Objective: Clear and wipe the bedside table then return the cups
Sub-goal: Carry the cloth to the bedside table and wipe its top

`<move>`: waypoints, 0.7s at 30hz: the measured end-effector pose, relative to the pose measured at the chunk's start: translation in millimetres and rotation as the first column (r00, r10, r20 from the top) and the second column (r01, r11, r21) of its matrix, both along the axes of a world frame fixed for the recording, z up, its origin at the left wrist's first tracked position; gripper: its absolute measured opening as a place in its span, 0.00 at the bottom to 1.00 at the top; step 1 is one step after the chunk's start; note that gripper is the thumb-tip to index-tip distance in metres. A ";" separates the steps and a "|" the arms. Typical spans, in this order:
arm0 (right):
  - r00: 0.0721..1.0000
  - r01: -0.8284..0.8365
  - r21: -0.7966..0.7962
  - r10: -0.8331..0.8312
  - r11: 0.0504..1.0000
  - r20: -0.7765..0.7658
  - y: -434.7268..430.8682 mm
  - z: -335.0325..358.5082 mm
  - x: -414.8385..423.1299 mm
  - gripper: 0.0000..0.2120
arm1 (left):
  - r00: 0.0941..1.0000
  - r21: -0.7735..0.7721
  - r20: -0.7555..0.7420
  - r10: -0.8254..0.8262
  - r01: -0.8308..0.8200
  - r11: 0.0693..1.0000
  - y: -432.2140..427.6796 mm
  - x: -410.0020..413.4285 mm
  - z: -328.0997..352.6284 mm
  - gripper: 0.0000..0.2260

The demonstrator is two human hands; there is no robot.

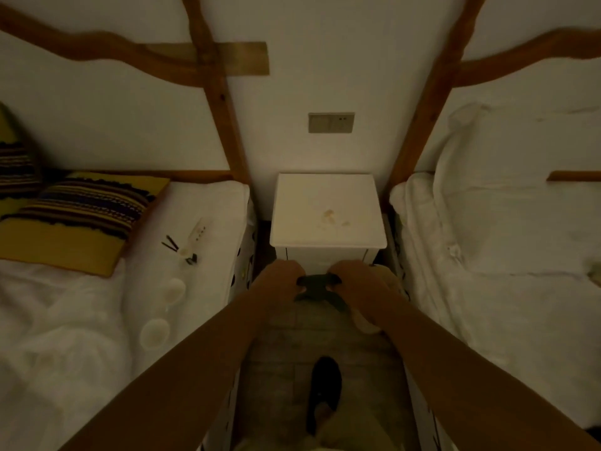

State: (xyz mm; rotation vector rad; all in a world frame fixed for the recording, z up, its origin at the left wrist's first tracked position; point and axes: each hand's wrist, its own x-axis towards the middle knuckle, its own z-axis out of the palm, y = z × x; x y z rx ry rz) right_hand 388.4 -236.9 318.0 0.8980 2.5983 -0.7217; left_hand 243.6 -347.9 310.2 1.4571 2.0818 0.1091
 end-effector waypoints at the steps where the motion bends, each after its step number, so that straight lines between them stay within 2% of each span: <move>1: 1.000 -0.002 -0.015 0.002 1.000 0.000 16.9 -3.1 -11.0 0.11 | 1.000 -0.004 0.012 0.017 -0.017 1.000 14.0 -11.6 -3.0 0.11; 9: 0.998 0.030 -0.120 -0.036 0.992 -0.047 131.0 -51.6 -109.7 0.08 | 0.975 -0.014 0.126 0.184 -0.184 0.983 109.9 -120.4 -44.2 0.10; 14: 0.987 0.144 -0.168 -0.153 0.975 -0.043 172.5 -114.6 -168.0 0.08 | 0.941 -0.039 0.245 0.234 -0.232 0.972 156.0 -185.4 -102.7 0.10; 17: 0.965 0.247 -0.216 -0.260 0.945 -0.034 192.6 -162.0 -195.2 0.06 | 0.878 -0.088 0.333 0.345 -0.336 0.938 178.1 -217.5 -153.4 0.08; 21: 0.942 0.320 -0.230 -0.335 0.919 -0.030 212.9 -222.0 -221.9 0.07 | 0.678 -0.166 0.453 0.579 -0.574 0.802 198.7 -237.3 -218.3 0.08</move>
